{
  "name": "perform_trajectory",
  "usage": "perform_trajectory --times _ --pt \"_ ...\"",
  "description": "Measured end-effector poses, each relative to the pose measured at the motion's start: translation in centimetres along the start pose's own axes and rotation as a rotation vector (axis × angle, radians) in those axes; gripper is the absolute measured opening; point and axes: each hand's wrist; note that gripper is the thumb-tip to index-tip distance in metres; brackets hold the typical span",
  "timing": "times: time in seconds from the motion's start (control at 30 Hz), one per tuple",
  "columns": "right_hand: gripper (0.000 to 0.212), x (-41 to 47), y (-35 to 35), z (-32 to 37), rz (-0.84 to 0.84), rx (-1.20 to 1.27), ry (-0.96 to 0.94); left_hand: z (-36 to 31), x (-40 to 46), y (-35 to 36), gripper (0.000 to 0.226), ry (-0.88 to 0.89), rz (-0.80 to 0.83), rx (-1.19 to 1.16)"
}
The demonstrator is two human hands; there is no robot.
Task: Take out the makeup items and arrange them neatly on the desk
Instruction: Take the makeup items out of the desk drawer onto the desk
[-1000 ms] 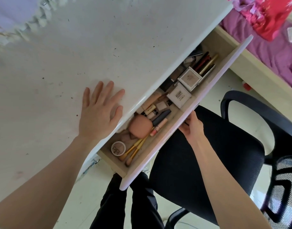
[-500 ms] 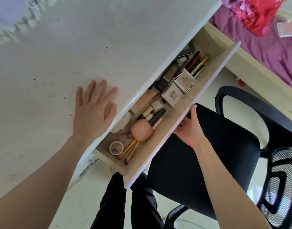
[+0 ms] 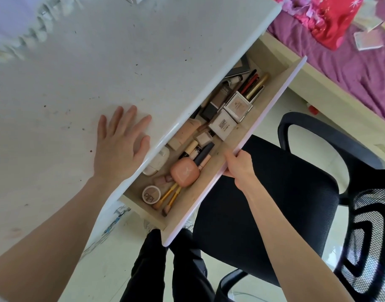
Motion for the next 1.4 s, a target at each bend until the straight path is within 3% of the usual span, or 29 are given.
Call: perform_trajectory --times 0.3,0.87,1.03,1.27,1.4 --pt "0.020 0.5 -3.0 -3.5 -0.061 0.016 0.066 -0.2 0.0 0.5 0.047 -0.008 -0.025 -0.001" --pt "0.010 -0.3 -1.9 -3.5 -0.107 -0.028 -0.017 -0.5 0.0 0.6 0.047 0.010 -0.037 0.041" --pt "0.016 0.2 -1.6 -3.1 -0.070 -0.044 -0.027 -0.3 0.1 0.8 0.047 0.020 -0.044 0.063" --pt "0.007 0.3 -2.0 -2.4 0.001 -0.019 -0.007 -0.2 -0.1 0.8 0.046 0.016 -0.040 0.050" --pt "0.024 -0.1 -2.0 -2.1 0.041 0.012 0.020 0.0 -0.1 0.8 0.047 0.018 -0.029 0.038"
Point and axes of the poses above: each hand's wrist, its own x-axis towards the middle knuckle, its own y-axis out of the palm, z = x × y, and after that the axes turned 2 degrees about z, right-handed
